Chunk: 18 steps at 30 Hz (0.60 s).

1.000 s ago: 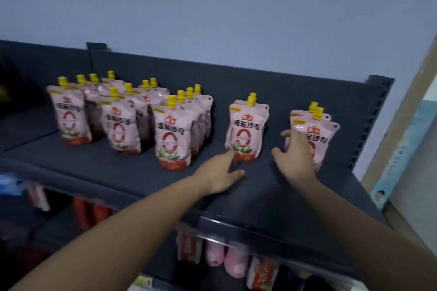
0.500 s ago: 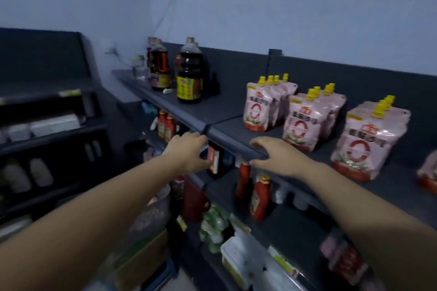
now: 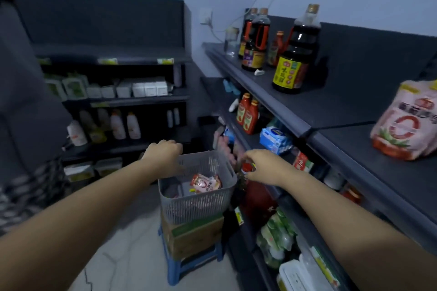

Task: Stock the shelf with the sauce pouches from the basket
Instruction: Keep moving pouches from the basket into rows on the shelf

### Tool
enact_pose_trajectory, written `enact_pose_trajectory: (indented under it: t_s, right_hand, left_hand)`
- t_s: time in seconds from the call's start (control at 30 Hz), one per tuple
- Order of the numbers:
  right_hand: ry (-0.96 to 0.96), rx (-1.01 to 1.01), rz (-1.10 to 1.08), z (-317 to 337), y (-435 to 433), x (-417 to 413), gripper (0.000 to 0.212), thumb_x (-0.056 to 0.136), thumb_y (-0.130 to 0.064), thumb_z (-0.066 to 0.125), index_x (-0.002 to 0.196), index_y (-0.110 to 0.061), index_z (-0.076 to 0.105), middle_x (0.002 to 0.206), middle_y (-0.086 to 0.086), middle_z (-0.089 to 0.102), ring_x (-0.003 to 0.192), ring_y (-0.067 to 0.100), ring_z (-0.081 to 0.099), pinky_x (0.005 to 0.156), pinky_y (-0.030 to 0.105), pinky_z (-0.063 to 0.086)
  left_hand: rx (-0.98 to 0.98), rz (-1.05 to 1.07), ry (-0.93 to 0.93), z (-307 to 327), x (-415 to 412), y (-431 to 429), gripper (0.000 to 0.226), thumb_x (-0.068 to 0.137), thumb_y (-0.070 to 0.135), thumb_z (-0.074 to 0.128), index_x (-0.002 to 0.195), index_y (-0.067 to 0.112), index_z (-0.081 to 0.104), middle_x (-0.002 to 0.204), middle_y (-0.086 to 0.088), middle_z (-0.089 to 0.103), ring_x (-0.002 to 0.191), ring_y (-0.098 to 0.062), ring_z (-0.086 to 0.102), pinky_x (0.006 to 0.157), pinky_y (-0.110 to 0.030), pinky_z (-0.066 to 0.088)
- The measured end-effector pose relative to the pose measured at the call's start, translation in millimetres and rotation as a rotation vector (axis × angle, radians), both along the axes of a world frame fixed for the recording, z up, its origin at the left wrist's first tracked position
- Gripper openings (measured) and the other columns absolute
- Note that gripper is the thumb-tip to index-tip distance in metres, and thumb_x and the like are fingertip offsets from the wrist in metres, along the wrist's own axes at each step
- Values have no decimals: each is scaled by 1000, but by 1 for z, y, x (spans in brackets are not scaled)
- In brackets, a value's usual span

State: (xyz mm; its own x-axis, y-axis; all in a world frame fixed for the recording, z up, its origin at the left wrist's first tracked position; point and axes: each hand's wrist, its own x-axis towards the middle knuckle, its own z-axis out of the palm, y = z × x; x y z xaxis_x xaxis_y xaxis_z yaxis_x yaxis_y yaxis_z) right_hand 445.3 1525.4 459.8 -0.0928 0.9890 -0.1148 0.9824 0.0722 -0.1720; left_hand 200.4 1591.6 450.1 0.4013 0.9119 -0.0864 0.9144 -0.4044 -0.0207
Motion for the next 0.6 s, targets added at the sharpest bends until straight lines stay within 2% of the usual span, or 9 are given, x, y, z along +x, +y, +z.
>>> enact_pose_trajectory:
  t_s: [0.17, 0.27, 0.37, 0.47, 0.53, 0.6]
  right_hand:
    - [24, -56, 92, -27, 85, 5, 21, 81, -20, 63, 100, -11, 58, 107, 12, 61, 101, 29, 58, 71, 30, 40]
    - [31, -135, 114, -46, 132, 11, 33, 83, -21, 63, 113, -8, 57, 100, 10, 60, 101, 28, 58, 73, 30, 42]
    - [22, -210, 146, -69, 173, 15, 19, 84, -19, 61, 100, -11, 55, 87, 5, 56, 95, 25, 55, 69, 28, 37]
    - [58, -299, 140, -98, 209, 12, 33, 84, -19, 62, 112, -3, 56, 100, 11, 59, 98, 25, 56, 74, 31, 42]
    - [61, -347, 140, -122, 232, 6, 34, 83, -20, 64, 112, -4, 57, 105, 12, 62, 97, 25, 58, 76, 31, 45]
    - [68, -390, 125, -142, 247, 1, 27, 81, -19, 64, 104, -5, 60, 105, 14, 64, 96, 27, 60, 75, 31, 46]
  left_hand:
    - [-36, 66, 18, -28, 13, 62, 40, 85, 43, 57, 114, 16, 53, 121, -6, 55, 113, -27, 49, 85, -36, 39]
    - [-88, 116, 45, -44, 21, 95, 45, 85, 44, 57, 120, 15, 53, 124, -6, 55, 117, -27, 48, 89, -34, 39]
    - [-162, 168, 29, -67, 23, 122, 41, 86, 41, 56, 118, 15, 55, 124, -7, 55, 116, -27, 49, 90, -35, 39]
    - [-219, 197, 2, -94, 19, 142, 32, 88, 35, 52, 113, 14, 56, 123, -8, 56, 115, -28, 49, 88, -35, 40]
    - [-263, 215, 12, -115, 11, 156, 31, 89, 32, 51, 114, 14, 56, 124, -9, 57, 116, -29, 50, 89, -35, 41]
    - [-320, 230, 14, -134, 4, 167, 31, 89, 33, 53, 114, 14, 57, 123, -9, 58, 115, -29, 51, 91, -34, 41]
